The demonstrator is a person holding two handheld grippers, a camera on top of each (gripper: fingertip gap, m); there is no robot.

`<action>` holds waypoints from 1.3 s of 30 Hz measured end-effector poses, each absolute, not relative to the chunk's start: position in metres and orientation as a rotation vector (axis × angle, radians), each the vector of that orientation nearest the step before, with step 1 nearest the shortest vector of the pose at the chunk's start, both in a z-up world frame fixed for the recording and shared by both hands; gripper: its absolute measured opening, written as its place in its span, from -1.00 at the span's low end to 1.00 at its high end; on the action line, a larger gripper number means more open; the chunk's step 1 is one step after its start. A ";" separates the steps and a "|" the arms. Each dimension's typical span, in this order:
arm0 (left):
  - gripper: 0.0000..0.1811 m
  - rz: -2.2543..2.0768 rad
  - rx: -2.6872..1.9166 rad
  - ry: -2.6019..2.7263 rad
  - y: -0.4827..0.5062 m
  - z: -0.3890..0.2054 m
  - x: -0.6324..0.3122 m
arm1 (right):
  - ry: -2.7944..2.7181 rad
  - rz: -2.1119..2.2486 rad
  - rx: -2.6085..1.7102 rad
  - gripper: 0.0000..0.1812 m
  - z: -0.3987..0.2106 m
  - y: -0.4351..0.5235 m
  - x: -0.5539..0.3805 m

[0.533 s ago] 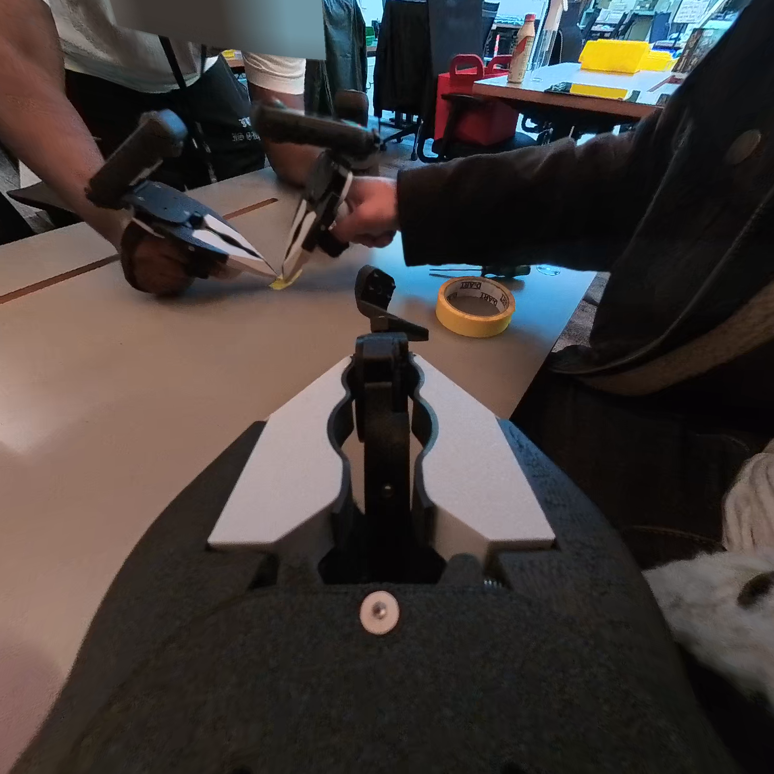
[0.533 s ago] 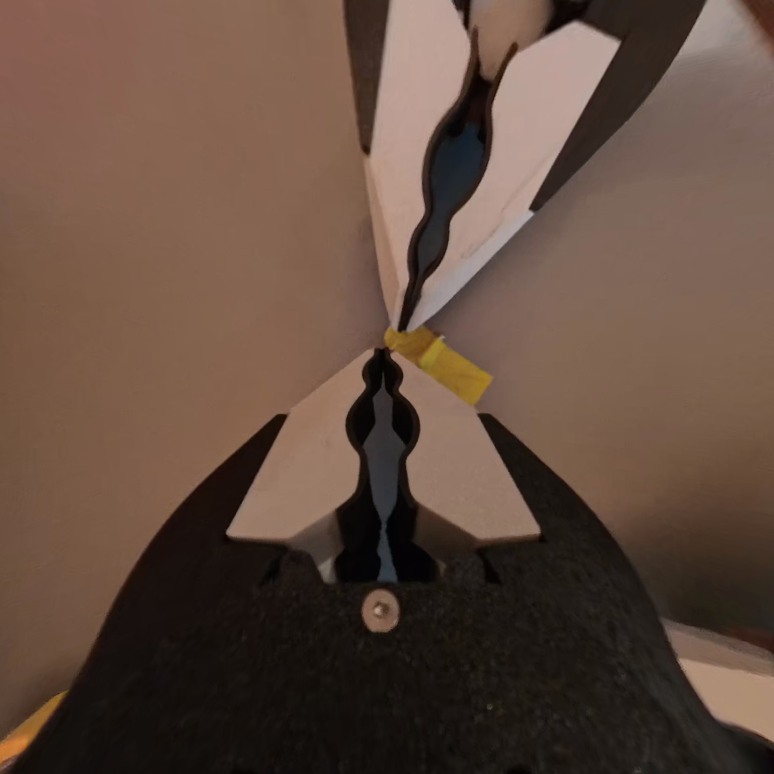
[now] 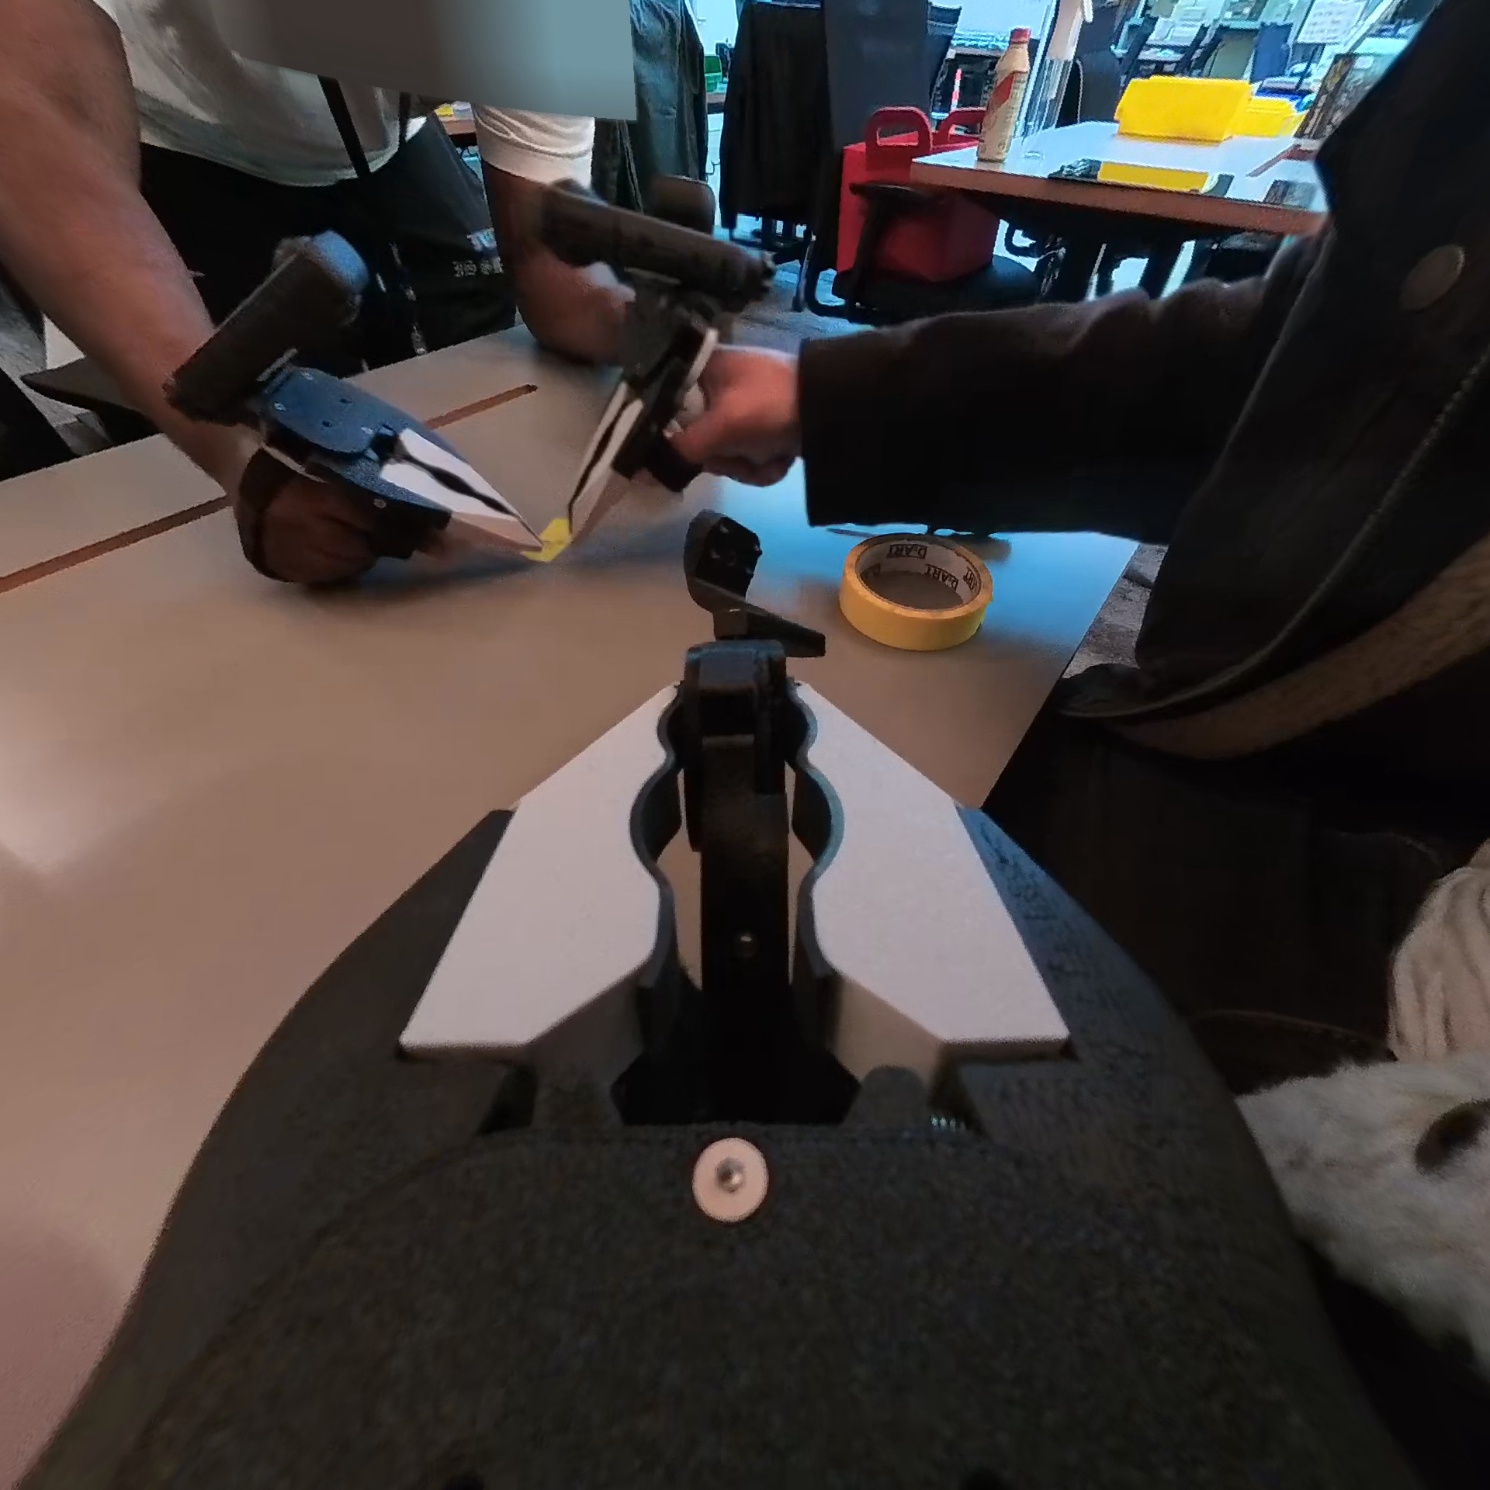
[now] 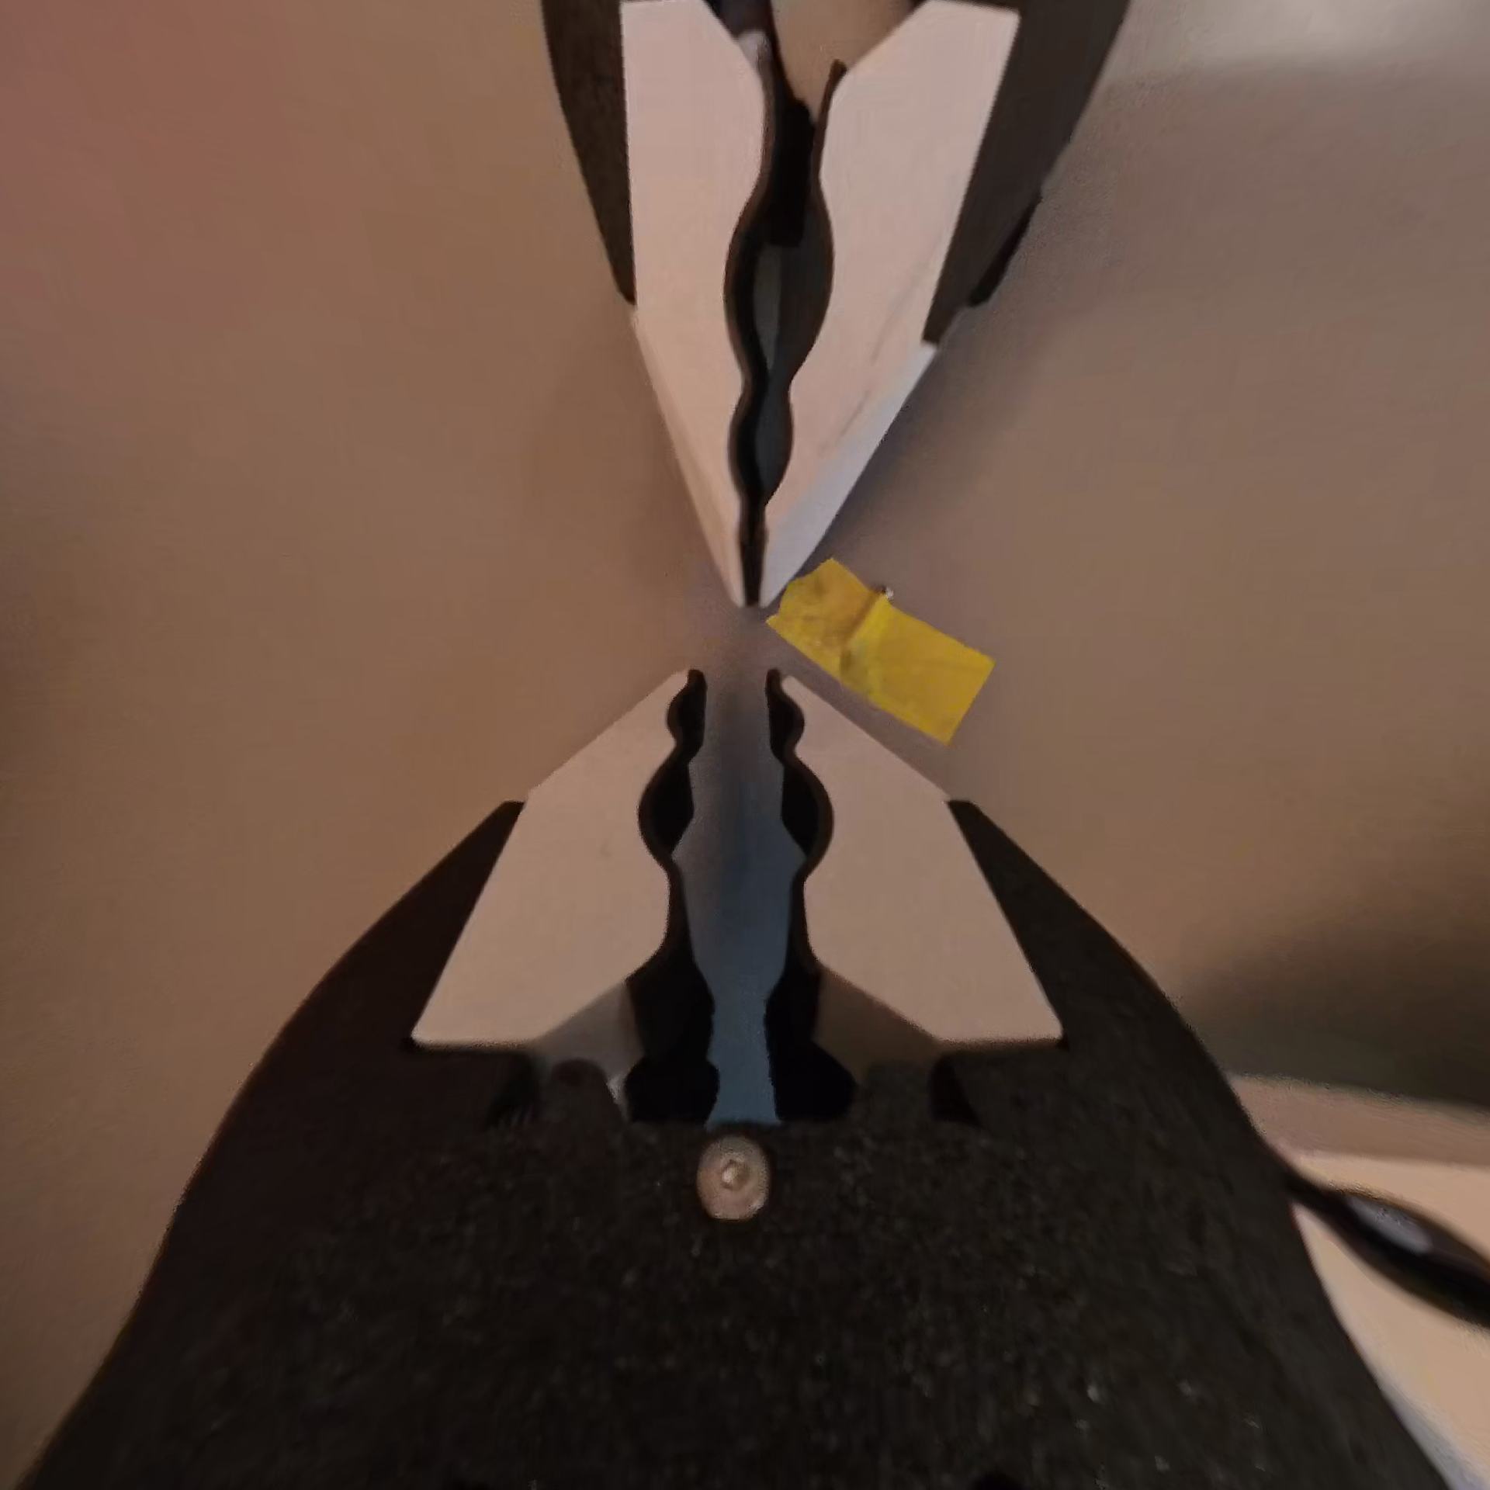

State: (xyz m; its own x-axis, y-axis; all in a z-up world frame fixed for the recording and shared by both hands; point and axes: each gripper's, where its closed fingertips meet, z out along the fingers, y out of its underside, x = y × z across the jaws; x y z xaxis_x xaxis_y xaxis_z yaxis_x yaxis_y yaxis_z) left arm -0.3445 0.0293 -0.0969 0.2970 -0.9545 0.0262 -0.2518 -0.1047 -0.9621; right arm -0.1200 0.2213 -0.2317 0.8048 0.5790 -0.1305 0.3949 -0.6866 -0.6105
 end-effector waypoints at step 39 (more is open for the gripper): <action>-0.77 -0.896 -1.569 1.156 0.023 -0.097 -0.337 | -1.047 0.476 -2.208 -0.58 -0.247 0.248 -0.112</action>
